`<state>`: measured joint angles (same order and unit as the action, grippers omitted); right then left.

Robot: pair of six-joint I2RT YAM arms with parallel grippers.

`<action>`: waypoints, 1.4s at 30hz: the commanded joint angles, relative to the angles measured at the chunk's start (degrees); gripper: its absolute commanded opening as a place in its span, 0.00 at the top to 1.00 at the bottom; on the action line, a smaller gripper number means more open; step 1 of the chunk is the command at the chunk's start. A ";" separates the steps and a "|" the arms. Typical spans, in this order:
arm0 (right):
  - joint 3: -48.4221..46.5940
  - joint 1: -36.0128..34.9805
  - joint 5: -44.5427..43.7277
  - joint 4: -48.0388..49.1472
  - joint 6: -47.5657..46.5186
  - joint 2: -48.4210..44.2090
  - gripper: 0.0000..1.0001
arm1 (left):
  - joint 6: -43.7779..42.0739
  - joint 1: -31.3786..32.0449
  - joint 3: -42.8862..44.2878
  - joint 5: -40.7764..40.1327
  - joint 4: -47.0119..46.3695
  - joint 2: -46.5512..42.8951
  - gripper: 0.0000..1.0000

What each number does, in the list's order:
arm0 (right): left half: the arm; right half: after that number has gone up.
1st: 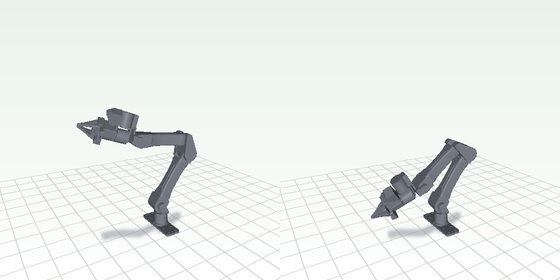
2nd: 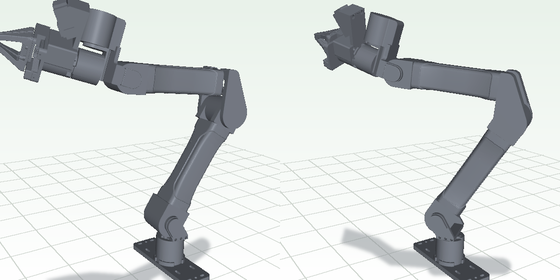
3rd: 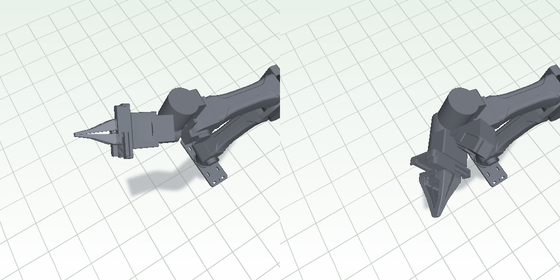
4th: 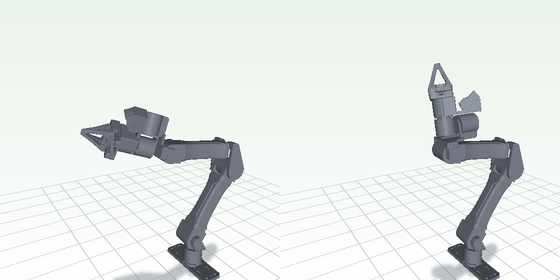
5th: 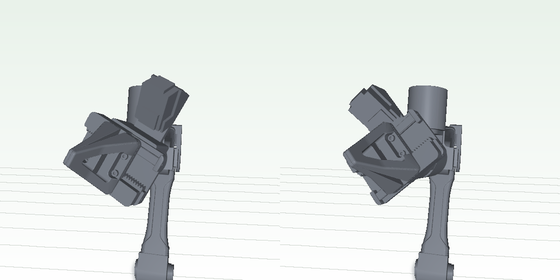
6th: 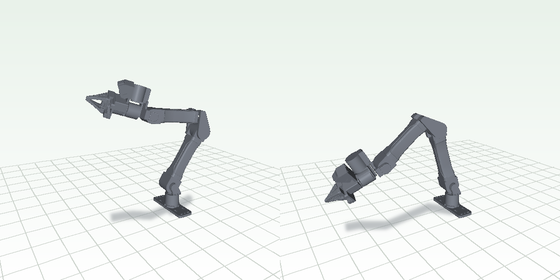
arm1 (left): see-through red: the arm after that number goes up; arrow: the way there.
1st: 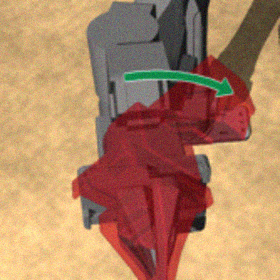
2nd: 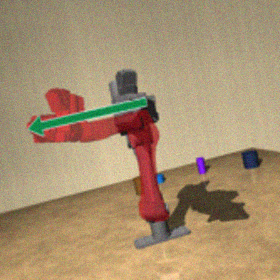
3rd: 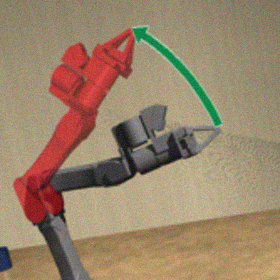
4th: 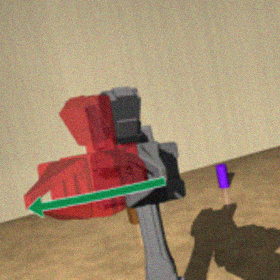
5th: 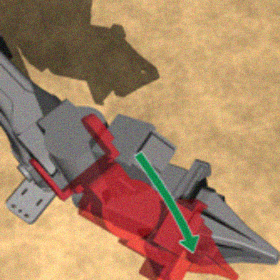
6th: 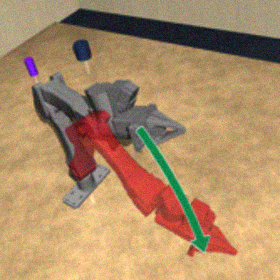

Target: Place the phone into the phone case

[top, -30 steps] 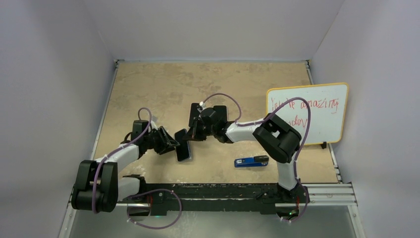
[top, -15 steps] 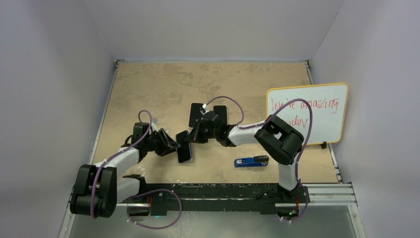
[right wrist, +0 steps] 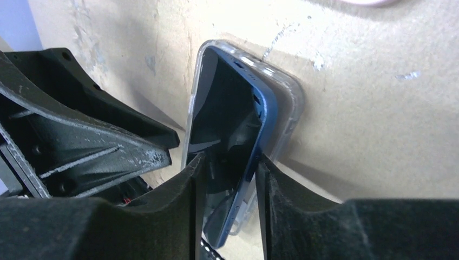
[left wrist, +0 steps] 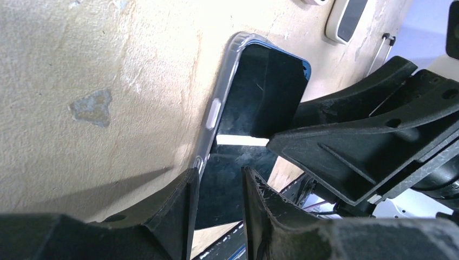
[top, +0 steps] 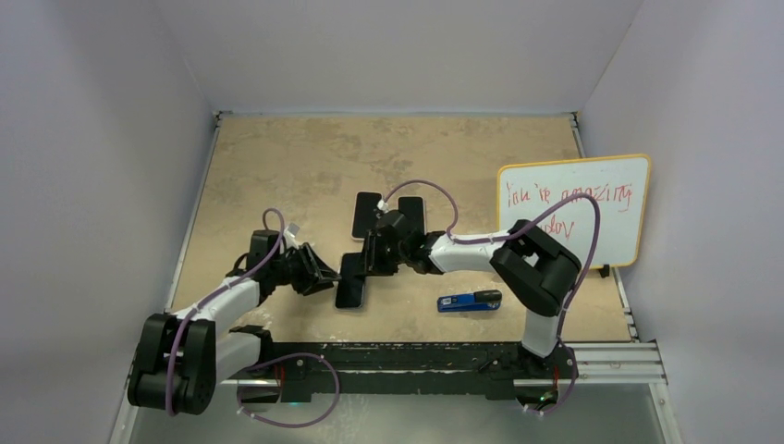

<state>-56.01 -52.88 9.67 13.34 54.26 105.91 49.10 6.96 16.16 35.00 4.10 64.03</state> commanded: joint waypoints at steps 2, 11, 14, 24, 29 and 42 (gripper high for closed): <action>-2.67 -0.29 -1.85 -10.70 -3.64 -3.79 0.59 | -1.04 0.42 1.67 0.22 1.59 -0.85 0.64; -4.31 -0.34 -1.24 -15.83 -5.89 -3.96 0.70 | -3.21 1.05 1.93 0.56 0.53 3.77 0.60; -4.83 -0.31 -1.51 -17.54 -5.77 -4.14 0.65 | -3.43 1.58 2.03 0.71 0.31 4.74 0.59; -4.40 -0.35 -0.46 -17.99 -5.28 -4.35 0.70 | -1.40 4.79 1.37 0.47 -1.32 4.70 0.60; -3.33 -0.33 -0.17 -16.65 -5.02 -4.50 0.76 | 1.82 7.77 0.59 0.24 -5.24 5.40 0.63; 2.46 -0.49 3.06 -8.18 -1.07 -4.85 1.00 | 7.59 15.01 0.45 -2.30 -10.83 6.77 0.66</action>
<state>-56.47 -51.75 8.71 -1.06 49.50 101.43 53.67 20.01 16.91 33.08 -0.03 70.52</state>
